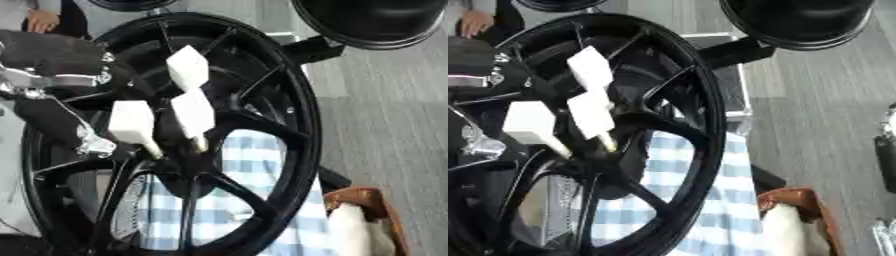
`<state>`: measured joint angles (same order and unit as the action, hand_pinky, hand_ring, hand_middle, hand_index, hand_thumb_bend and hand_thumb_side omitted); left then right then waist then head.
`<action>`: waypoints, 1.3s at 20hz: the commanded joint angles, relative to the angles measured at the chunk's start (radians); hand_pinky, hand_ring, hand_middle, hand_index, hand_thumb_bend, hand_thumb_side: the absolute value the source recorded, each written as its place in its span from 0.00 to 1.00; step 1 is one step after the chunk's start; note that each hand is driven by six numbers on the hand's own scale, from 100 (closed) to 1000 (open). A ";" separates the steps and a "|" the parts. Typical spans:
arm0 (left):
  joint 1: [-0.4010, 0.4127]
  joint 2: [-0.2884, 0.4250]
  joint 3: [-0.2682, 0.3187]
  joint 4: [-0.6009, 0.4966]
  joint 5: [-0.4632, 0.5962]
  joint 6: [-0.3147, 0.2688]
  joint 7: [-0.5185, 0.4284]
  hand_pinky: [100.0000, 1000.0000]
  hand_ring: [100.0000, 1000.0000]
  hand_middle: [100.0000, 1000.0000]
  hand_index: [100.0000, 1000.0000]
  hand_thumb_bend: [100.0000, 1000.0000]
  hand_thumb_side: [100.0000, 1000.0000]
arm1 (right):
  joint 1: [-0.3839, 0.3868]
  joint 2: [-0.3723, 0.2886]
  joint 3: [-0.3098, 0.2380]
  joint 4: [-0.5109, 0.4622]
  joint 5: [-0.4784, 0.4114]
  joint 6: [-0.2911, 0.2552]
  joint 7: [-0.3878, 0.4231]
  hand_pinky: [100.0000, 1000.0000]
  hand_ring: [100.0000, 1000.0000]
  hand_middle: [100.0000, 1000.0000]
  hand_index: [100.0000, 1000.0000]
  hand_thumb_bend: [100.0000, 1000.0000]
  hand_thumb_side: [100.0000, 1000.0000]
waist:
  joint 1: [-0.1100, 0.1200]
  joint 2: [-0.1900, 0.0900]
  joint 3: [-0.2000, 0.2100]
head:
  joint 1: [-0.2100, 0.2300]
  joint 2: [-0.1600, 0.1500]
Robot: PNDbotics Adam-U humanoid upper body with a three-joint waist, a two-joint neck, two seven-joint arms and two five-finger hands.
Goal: Pull the pin out of the wheel hub.
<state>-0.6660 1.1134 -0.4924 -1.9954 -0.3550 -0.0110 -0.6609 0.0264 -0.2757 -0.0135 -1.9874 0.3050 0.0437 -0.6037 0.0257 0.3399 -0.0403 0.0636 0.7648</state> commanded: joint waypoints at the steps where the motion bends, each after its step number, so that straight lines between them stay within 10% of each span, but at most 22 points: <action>1: -0.013 0.013 0.001 -0.005 0.032 0.002 -0.003 0.66 0.57 0.51 0.86 0.38 0.83 | -0.005 -0.004 0.001 -0.013 -0.007 0.002 0.002 0.68 0.46 0.36 0.72 0.00 0.59 | 0.000 -0.014 0.000 | 0.004 0.005; 16: -0.021 -0.002 -0.009 -0.005 0.104 0.025 -0.008 0.55 0.44 0.38 0.76 0.17 0.71 | -0.007 0.001 0.002 -0.013 -0.012 0.013 0.001 0.68 0.46 0.36 0.72 0.00 0.60 | 0.001 -0.006 0.000 | 0.002 0.004; 20: -0.019 -0.004 -0.011 -0.005 0.121 0.031 0.002 0.50 0.39 0.33 0.71 0.00 0.59 | -0.008 0.002 0.002 -0.013 -0.014 0.014 0.000 0.68 0.46 0.36 0.72 0.00 0.60 | 0.001 -0.004 -0.002 | 0.001 0.002; 26: -0.013 -0.004 -0.013 -0.005 0.165 0.045 0.014 0.45 0.34 0.29 0.64 0.00 0.32 | -0.010 0.002 0.001 -0.013 -0.014 0.014 -0.003 0.68 0.47 0.36 0.72 0.00 0.60 | 0.001 -0.004 -0.004 | 0.000 0.001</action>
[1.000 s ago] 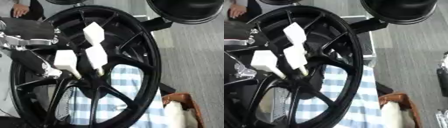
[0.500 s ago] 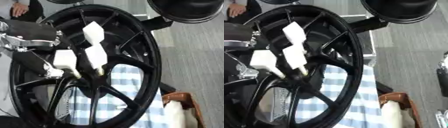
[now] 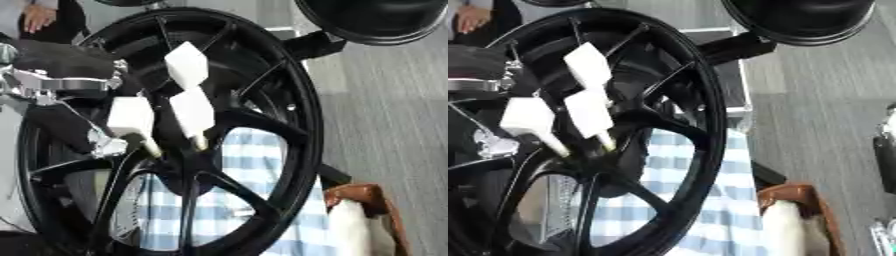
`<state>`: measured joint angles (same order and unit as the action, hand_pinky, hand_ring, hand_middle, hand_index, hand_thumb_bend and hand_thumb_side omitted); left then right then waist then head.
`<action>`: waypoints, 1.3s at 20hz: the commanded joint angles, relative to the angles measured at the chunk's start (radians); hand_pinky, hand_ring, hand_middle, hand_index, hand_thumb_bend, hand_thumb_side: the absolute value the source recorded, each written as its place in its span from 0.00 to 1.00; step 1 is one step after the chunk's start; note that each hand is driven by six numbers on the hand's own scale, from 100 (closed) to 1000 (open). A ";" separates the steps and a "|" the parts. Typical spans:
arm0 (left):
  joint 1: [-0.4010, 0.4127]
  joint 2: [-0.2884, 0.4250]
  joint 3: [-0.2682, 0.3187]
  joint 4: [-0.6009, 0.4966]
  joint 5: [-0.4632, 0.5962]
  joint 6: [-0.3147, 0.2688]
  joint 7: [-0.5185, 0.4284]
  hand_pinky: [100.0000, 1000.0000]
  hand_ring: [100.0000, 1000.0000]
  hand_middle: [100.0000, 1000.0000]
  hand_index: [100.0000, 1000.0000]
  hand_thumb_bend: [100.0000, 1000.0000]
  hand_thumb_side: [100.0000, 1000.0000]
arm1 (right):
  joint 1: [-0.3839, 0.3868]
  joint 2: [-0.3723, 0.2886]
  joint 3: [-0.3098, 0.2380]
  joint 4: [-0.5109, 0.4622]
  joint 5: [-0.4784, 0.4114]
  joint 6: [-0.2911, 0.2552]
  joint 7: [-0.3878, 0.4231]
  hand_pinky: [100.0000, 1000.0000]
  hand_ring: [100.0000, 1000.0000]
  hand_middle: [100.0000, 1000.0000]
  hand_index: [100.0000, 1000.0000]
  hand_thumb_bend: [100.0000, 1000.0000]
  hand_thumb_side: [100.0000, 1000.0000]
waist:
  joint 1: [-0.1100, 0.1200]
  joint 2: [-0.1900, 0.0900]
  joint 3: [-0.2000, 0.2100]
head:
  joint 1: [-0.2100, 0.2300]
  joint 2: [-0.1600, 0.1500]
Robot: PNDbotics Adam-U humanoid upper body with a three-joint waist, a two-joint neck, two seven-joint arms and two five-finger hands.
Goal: Pull the pin out of the wheel hub.
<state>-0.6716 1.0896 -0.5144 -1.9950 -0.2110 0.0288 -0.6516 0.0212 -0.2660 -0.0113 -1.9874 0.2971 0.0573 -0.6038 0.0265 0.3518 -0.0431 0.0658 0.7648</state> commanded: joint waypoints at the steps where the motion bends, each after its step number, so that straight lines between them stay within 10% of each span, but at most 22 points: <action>1: -0.008 0.020 0.009 -0.005 0.026 0.007 0.003 0.44 0.32 0.27 0.62 0.00 0.29 | -0.005 -0.008 -0.001 -0.013 -0.007 0.000 -0.003 0.68 0.47 0.36 0.72 0.00 0.60 | 0.001 -0.016 -0.001 | -0.002 0.001; 13: -0.023 0.016 0.045 -0.005 0.090 0.002 0.047 0.37 0.21 0.11 0.33 0.00 0.15 | -0.010 -0.014 -0.011 -0.013 -0.011 0.001 -0.015 0.67 0.47 0.36 0.72 0.00 0.59 | 0.006 -0.015 -0.001 | -0.011 -0.046; 26: -0.009 0.009 0.171 -0.005 0.229 -0.029 0.174 0.35 0.15 0.05 0.27 0.00 0.16 | 0.009 -0.046 -0.041 -0.013 -0.014 -0.018 -0.044 0.68 0.47 0.36 0.72 0.00 0.56 | -0.017 -0.064 0.010 | -0.017 -0.013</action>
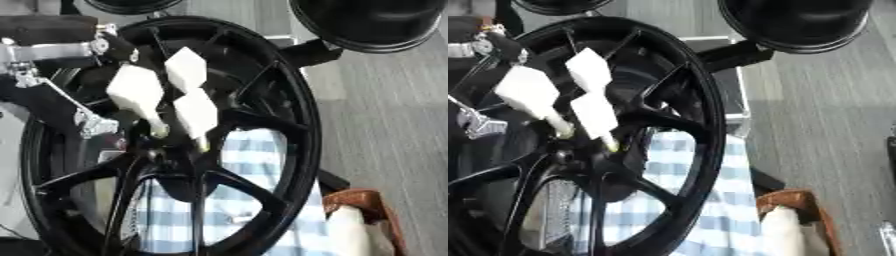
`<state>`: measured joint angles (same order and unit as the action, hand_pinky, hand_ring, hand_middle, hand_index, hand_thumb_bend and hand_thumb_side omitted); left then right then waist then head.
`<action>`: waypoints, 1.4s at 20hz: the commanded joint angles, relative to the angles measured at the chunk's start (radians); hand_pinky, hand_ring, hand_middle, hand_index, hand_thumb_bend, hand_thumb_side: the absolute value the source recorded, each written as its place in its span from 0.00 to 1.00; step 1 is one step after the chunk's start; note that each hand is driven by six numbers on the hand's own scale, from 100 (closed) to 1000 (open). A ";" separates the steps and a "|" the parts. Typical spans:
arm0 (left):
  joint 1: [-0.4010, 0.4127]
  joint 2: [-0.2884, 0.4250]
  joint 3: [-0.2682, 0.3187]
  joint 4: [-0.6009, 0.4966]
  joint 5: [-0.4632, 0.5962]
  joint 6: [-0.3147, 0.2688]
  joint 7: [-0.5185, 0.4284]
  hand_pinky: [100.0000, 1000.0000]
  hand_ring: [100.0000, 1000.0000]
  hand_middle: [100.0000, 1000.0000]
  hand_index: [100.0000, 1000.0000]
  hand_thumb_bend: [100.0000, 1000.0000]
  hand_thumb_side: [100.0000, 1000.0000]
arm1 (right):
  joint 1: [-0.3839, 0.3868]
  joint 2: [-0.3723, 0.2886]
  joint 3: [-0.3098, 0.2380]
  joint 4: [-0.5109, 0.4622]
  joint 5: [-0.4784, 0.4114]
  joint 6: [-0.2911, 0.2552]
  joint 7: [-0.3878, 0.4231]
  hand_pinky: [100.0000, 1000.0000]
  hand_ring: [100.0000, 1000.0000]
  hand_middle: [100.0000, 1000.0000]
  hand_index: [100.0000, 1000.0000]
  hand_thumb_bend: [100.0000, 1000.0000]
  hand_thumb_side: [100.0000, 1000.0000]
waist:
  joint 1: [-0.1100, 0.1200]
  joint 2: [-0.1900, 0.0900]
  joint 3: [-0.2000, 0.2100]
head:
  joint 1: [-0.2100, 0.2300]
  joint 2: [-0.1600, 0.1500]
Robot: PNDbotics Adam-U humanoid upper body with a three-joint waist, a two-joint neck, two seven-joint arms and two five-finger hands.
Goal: Pull the pin out of the wheel hub.
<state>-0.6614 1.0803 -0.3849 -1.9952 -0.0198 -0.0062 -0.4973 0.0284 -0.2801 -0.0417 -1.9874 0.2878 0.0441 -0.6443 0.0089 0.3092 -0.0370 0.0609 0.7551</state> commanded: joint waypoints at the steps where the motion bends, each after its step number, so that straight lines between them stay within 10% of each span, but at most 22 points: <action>1: -0.022 0.017 0.049 -0.005 0.053 0.011 0.024 0.34 0.14 0.05 0.27 0.00 0.17 | 0.004 -0.035 -0.011 -0.013 -0.004 -0.007 -0.003 0.68 0.47 0.36 0.72 0.00 0.56 | 0.000 -0.026 0.007 | -0.017 0.001; 18: 0.199 0.113 0.434 0.180 0.148 0.201 0.340 0.40 0.16 0.06 0.31 0.00 0.23 | 0.016 -0.046 -0.035 -0.013 -0.004 -0.006 -0.019 0.68 0.47 0.37 0.72 0.00 0.56 | 0.012 -0.060 0.043 | -0.041 0.013; 28: 0.286 0.087 0.498 0.465 0.017 0.169 0.481 0.45 0.21 0.11 0.37 0.00 0.20 | 0.008 -0.025 -0.029 -0.013 0.002 0.002 -0.023 0.68 0.47 0.36 0.72 0.00 0.57 | 0.005 -0.028 0.043 | -0.065 -0.015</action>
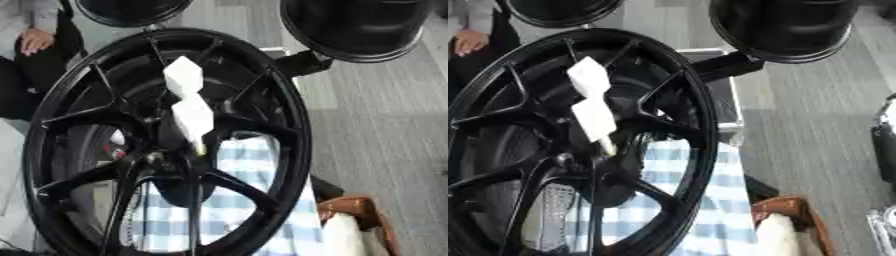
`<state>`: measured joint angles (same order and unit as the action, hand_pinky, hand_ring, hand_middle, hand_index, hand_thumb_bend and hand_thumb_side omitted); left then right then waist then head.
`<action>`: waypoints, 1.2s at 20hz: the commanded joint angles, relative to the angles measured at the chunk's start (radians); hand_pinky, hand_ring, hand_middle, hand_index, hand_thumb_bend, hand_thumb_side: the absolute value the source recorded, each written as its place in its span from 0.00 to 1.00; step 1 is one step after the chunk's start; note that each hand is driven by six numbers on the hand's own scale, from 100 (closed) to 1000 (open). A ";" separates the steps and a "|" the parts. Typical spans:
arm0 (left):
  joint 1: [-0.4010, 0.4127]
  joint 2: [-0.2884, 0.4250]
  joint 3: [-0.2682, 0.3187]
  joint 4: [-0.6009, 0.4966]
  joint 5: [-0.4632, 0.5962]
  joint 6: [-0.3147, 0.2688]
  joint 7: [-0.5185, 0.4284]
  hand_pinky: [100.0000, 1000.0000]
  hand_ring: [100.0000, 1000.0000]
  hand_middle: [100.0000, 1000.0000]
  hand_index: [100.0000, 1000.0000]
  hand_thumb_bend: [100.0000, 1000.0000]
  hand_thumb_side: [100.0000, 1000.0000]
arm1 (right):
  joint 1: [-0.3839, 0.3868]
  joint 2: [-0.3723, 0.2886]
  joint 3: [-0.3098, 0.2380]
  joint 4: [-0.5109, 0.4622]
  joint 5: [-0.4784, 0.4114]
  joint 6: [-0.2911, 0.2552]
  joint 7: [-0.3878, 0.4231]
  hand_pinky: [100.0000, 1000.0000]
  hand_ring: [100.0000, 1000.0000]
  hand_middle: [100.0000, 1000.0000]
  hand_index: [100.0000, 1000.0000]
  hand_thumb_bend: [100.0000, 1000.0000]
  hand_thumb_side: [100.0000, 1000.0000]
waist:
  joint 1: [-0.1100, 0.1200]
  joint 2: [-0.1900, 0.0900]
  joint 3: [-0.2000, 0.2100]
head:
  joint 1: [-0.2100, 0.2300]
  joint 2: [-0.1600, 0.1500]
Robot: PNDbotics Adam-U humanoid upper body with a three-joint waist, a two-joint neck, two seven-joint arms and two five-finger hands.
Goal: Pull the pin out of the wheel hub.
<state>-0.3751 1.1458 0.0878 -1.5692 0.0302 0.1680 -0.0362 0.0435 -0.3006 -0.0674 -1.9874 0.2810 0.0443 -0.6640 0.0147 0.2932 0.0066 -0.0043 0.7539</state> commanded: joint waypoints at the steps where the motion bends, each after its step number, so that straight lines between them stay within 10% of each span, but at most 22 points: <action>1: 0.004 0.017 0.023 0.052 -0.041 -0.009 0.018 0.45 0.21 0.12 0.38 0.00 0.20 | -0.007 -0.003 -0.003 -0.013 0.009 0.002 -0.003 0.68 0.47 0.36 0.72 0.00 0.57 | -0.002 -0.010 -0.001 | 0.001 -0.014; 6: 0.050 -0.005 -0.007 0.043 -0.142 -0.072 -0.132 0.91 0.81 0.75 0.91 0.00 0.21 | -0.010 0.005 -0.001 -0.013 0.010 0.002 -0.003 0.68 0.47 0.36 0.72 0.00 0.57 | -0.010 -0.001 -0.005 | 0.009 -0.020; 13: 0.071 -0.027 0.006 0.009 -0.291 -0.143 -0.288 0.97 0.88 0.82 0.96 0.05 0.45 | -0.010 0.006 -0.002 -0.013 0.009 -0.002 -0.002 0.68 0.47 0.36 0.72 0.00 0.56 | -0.014 -0.002 -0.002 | 0.011 -0.015; 17: 0.074 -0.029 0.010 0.009 -0.297 -0.147 -0.293 0.96 0.87 0.81 0.95 0.05 0.22 | -0.009 0.006 -0.003 -0.013 0.009 -0.001 -0.003 0.68 0.47 0.36 0.72 0.00 0.56 | -0.012 -0.005 0.001 | 0.014 -0.010; 22: 0.077 -0.032 0.016 0.019 -0.289 -0.130 -0.281 0.95 0.86 0.79 0.92 0.03 0.68 | -0.008 0.006 -0.004 -0.013 0.009 -0.001 -0.003 0.68 0.47 0.36 0.72 0.00 0.56 | -0.010 -0.008 0.002 | 0.018 -0.006; 24: 0.078 -0.033 0.018 0.019 -0.283 -0.123 -0.267 0.90 0.83 0.76 0.91 0.00 0.59 | -0.007 0.006 -0.005 -0.013 0.009 -0.001 -0.004 0.68 0.47 0.36 0.72 0.00 0.56 | -0.010 -0.009 0.003 | 0.018 -0.003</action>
<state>-0.2913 1.0802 0.0844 -1.5456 -0.2554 0.0412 -0.3099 0.0367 -0.2860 -0.0671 -1.9874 0.2835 0.0458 -0.6666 -0.0003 0.3027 0.0076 0.0109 0.7476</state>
